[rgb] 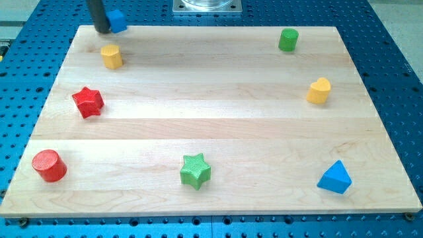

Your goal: Push the yellow hexagon vertically above the red star

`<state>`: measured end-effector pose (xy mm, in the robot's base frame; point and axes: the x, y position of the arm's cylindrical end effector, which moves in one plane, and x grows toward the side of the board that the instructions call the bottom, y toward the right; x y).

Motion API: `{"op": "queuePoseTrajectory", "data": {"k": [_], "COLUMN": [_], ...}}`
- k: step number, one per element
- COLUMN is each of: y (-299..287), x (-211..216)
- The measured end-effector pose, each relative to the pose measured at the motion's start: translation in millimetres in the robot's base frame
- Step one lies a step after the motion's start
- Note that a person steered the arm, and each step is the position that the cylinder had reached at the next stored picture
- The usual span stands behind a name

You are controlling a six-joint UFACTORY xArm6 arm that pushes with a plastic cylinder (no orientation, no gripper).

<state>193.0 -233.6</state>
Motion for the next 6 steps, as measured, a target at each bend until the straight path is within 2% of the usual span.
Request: {"op": "queuePoseTrajectory", "data": {"k": [2,3,4,5,6], "y": [-12,9,27,72,77], "x": [-1,0,47,99,139]}}
